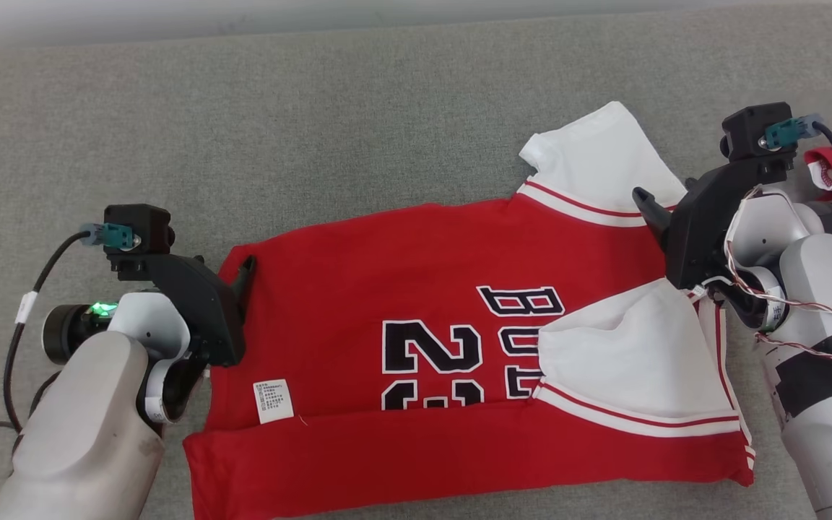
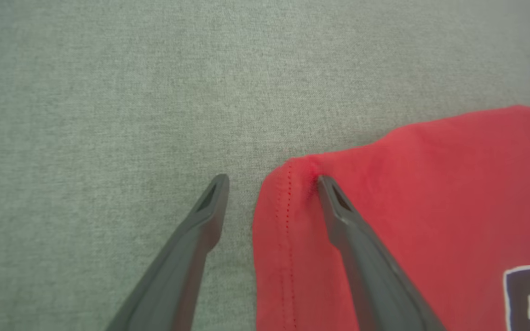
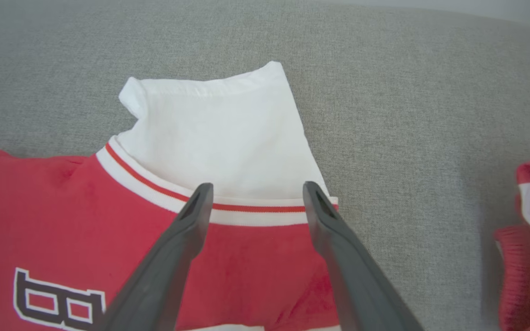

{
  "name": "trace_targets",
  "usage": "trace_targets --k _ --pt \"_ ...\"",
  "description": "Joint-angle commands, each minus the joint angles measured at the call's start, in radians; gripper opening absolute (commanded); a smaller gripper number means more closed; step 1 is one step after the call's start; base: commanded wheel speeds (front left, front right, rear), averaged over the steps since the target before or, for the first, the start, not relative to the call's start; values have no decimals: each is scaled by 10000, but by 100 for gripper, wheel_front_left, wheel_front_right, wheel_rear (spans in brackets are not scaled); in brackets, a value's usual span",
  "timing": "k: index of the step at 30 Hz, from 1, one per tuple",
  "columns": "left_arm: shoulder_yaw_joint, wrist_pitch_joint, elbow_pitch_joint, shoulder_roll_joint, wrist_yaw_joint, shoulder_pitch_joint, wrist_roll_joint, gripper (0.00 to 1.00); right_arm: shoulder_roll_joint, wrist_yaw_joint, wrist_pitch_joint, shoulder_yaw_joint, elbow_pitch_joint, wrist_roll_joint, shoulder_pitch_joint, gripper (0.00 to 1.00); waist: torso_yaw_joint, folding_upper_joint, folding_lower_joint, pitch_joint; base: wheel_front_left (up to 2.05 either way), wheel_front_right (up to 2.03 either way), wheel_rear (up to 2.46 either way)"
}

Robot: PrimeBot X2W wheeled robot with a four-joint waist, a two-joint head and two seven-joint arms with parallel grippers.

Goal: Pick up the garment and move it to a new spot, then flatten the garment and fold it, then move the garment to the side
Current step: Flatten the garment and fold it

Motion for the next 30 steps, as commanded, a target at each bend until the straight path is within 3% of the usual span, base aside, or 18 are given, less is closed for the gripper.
trace_targets --k 1,9,10,11,12,22,30 --pt "-45 -144 178 6 -46 -183 141 100 -17 -32 -199 132 177 169 -110 100 7 -2 -2 85 0 0 0" --pt "-409 -145 549 -189 -268 -422 287 100 -246 -32 -488 291 699 383 -319 100 44 -2 -2 304 0 0 0" --pt "-501 -83 612 -178 -278 -454 366 56 -297 -32 -514 291 758 387 -347 100 56 -2 -2 324 0 0 0" --pt "-582 -32 691 -192 -274 -458 405 25 -331 -32 -534 278 836 385 -374 100 66 -2 -2 339 0 0 0" --pt "-660 24 750 -213 -263 -463 465 0 -356 -32 -552 272 895 397 -404 100 78 -2 -2 352 0 0 0" --pt "-912 -699 406 -480 262 -631 918 0 -413 -32 -1506 -372 1639 -227 -1328 100 491 -2 -2 749 0 0 0" --pt "-1226 -1067 157 -757 191 -539 1064 0 -372 -32 -2077 -516 2412 -1041 -2004 100 1016 -2 -2 1212 0 0 0"
